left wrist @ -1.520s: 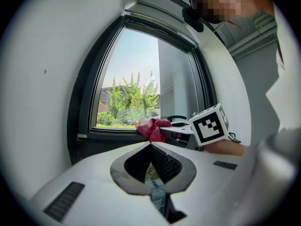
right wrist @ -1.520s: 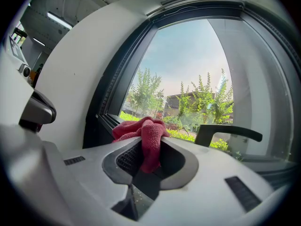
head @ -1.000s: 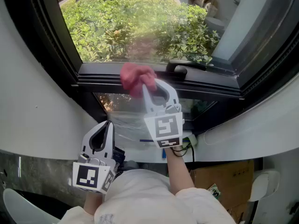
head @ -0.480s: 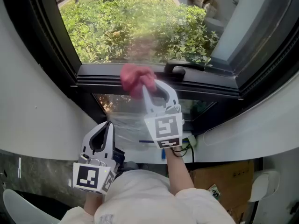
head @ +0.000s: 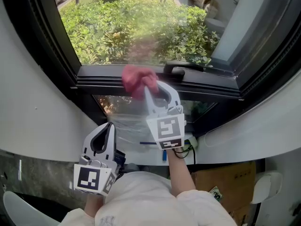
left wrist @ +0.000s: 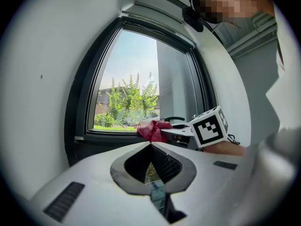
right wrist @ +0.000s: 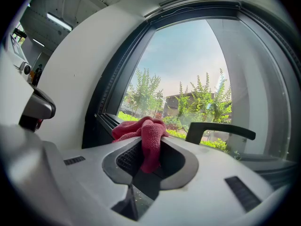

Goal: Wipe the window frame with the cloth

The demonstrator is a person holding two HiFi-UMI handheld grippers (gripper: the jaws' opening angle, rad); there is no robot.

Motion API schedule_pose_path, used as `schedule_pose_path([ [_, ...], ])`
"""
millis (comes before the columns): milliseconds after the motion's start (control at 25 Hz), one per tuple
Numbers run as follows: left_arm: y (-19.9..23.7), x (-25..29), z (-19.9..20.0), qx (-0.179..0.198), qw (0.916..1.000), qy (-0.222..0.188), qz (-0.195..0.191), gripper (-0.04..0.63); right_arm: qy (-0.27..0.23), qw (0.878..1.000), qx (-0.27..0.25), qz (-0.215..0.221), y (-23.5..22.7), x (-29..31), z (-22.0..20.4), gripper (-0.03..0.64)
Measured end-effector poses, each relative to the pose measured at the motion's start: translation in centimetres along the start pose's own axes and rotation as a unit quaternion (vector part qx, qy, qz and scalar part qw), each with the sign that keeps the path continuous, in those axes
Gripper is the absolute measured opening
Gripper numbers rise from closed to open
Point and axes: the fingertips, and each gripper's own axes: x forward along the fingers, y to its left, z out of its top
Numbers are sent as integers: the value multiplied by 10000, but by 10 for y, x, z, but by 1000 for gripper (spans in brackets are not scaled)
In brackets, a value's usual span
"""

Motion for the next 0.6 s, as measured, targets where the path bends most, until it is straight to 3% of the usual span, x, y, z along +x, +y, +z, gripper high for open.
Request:
schedule_pose_path([
  [600,-9,2,1,23,10000,-7,15,8,-2,10000,20,-93,-16,-10,-6,85],
])
